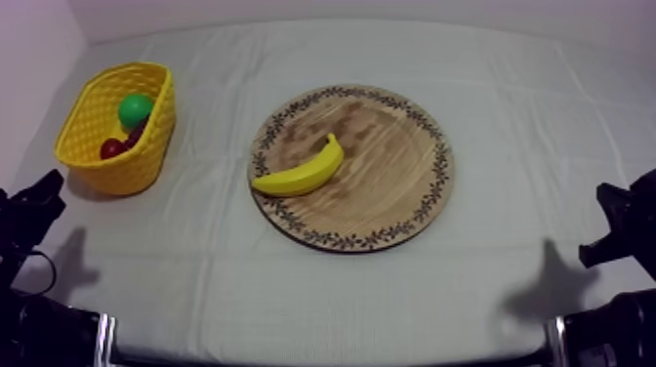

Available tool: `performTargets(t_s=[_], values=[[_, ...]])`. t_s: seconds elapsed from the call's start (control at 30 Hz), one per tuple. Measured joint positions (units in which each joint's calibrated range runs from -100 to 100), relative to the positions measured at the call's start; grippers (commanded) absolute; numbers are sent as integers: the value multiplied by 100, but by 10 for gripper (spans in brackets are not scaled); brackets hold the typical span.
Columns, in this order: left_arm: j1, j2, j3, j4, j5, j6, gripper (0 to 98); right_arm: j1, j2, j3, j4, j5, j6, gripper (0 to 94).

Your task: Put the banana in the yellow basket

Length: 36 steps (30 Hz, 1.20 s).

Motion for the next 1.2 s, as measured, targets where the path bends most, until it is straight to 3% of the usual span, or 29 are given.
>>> performTargets(t_s=[0.37, 0.8, 1.03, 1.2], values=[[118, 0, 0, 0, 0, -26, 1, 1, 0, 0, 0, 0, 0, 3], [1298, 5, -35, 17, 93, -424, 0, 1, 0, 0, 0, 0, 0, 3], [1726, 505, -591, 372, 631, -467, 0, 4, 0, 0, 0, 0, 0, 3], [1948, 1452, -1448, 389, 1132, -532, 0, 4, 0, 0, 0, 0, 0, 3]])
